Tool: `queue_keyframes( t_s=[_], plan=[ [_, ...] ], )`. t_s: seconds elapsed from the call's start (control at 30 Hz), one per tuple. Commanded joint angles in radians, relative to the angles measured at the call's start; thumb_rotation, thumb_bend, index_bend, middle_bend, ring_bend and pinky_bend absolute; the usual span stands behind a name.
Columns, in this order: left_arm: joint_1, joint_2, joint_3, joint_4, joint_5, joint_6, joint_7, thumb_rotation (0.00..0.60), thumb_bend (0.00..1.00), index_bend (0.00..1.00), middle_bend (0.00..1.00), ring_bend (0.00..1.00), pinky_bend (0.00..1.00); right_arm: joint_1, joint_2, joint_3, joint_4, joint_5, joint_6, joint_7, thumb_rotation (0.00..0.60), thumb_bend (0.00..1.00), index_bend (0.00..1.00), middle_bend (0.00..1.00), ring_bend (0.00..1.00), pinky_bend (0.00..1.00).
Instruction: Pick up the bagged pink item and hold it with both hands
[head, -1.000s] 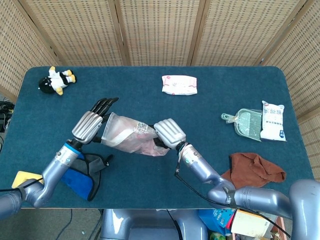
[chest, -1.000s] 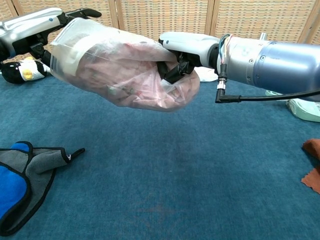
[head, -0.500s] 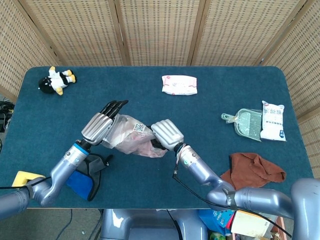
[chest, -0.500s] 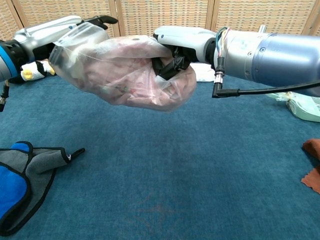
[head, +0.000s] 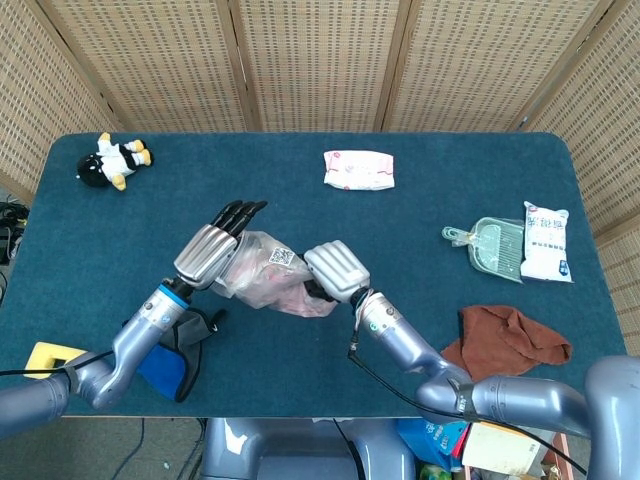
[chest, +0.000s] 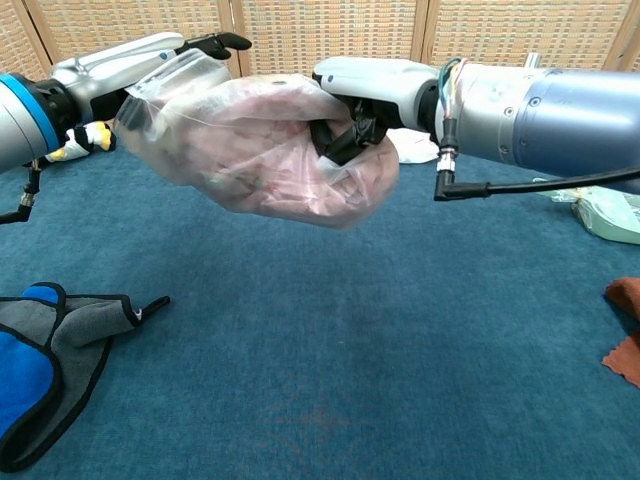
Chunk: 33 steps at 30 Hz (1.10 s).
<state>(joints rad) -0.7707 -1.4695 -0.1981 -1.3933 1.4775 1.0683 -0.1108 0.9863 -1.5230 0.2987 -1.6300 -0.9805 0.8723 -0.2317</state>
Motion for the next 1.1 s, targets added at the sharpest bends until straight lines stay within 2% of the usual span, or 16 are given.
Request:
queue_keyframes(
  t_s=[0.03,0.07,0.1,0.13,0.17,0.2,0.23,0.3,0.37,0.47,0.57,0.7,0.83,0.93,1.03,1.1],
  plan=[
    [-0.003,0.002,-0.004,-0.008,-0.017,-0.007,0.019,0.600,0.54,0.71,0.00,0.00,0.00,-0.004,0.006,-0.012,0.007,-0.004,-0.010,0.006,0.600,0.96,0.59,0.57,0.64,0.68],
    [-0.005,0.002,-0.004,-0.008,-0.022,-0.011,0.027,0.600,0.54,0.71,0.00,0.00,0.00,-0.006,0.009,-0.016,0.009,-0.005,-0.015,0.011,0.600,0.91,0.57,0.53,0.61,0.65],
    [-0.006,0.002,-0.004,-0.009,-0.027,-0.014,0.033,0.600,0.54,0.71,0.00,0.00,0.00,-0.007,0.012,-0.021,0.011,-0.006,-0.022,0.015,0.600,0.77,0.50,0.44,0.54,0.59],
    [-0.007,-0.001,-0.004,-0.010,-0.036,-0.020,0.038,0.600,0.54,0.71,0.00,0.00,0.00,-0.006,0.018,-0.027,0.014,-0.007,-0.035,0.017,0.600,0.57,0.38,0.32,0.44,0.48],
    [-0.009,-0.003,-0.005,-0.010,-0.043,-0.025,0.041,0.600,0.54,0.71,0.00,0.00,0.00,-0.005,0.023,-0.033,0.016,-0.007,-0.045,0.016,0.600,0.41,0.30,0.23,0.36,0.39],
    [-0.011,-0.008,-0.007,-0.008,-0.053,-0.032,0.043,0.600,0.54,0.71,0.00,0.00,0.00,-0.003,0.029,-0.039,0.018,-0.006,-0.056,0.013,0.600,0.21,0.17,0.11,0.23,0.27],
    [-0.015,-0.013,-0.010,-0.004,-0.064,-0.040,0.043,0.600,0.54,0.71,0.00,0.00,0.00,0.000,0.034,-0.044,0.019,-0.004,-0.066,0.008,0.600,0.09,0.07,0.03,0.11,0.16],
    [-0.032,-0.040,-0.027,0.015,-0.110,-0.082,0.030,0.600,0.54,0.71,0.00,0.00,0.00,0.001,0.052,-0.058,0.021,0.018,-0.078,-0.010,0.600,0.00,0.00,0.00,0.01,0.04],
    [-0.064,-0.075,-0.055,0.045,-0.171,-0.141,0.014,0.600,0.54,0.71,0.00,0.00,0.00,-0.014,0.075,-0.063,0.010,0.045,-0.050,-0.028,0.600,0.00,0.00,0.00,0.00,0.00],
    [-0.094,-0.103,-0.082,0.067,-0.220,-0.180,0.016,0.600,0.54,0.71,0.00,0.00,0.00,-0.056,0.104,-0.074,-0.001,0.035,0.019,-0.029,0.600,0.00,0.00,0.00,0.00,0.00],
    [-0.113,-0.113,-0.101,0.068,-0.249,-0.198,0.022,0.600,0.54,0.72,0.00,0.00,0.00,-0.111,0.124,-0.096,0.008,-0.023,0.093,-0.006,0.600,0.00,0.00,0.00,0.00,0.00],
    [-0.129,-0.113,-0.130,0.046,-0.285,-0.198,0.036,0.600,0.54,0.72,0.00,0.00,0.00,-0.191,0.158,-0.154,0.053,-0.121,0.162,0.034,0.600,0.00,0.00,0.01,0.01,0.00],
    [-0.137,-0.113,-0.151,0.022,-0.335,-0.192,0.073,0.600,0.54,0.72,0.00,0.00,0.00,-0.243,0.178,-0.216,0.130,-0.229,0.191,0.077,0.600,0.00,0.00,0.11,0.11,0.07],
    [-0.144,-0.114,-0.160,0.005,-0.383,-0.197,0.107,0.600,0.54,0.72,0.00,0.00,0.00,-0.270,0.177,-0.266,0.207,-0.333,0.219,0.106,0.600,0.00,0.02,0.27,0.29,0.24],
    [-0.154,-0.116,-0.171,-0.013,-0.435,-0.207,0.128,0.600,0.54,0.72,0.00,0.00,0.00,-0.301,0.148,-0.333,0.344,-0.498,0.298,0.155,0.600,0.00,0.11,0.46,0.49,0.58],
    [-0.160,-0.117,-0.176,-0.018,-0.462,-0.211,0.140,0.600,0.54,0.72,0.00,0.00,0.00,-0.324,0.117,-0.370,0.439,-0.590,0.362,0.204,0.600,0.00,0.14,0.55,0.58,0.73]
  ],
)
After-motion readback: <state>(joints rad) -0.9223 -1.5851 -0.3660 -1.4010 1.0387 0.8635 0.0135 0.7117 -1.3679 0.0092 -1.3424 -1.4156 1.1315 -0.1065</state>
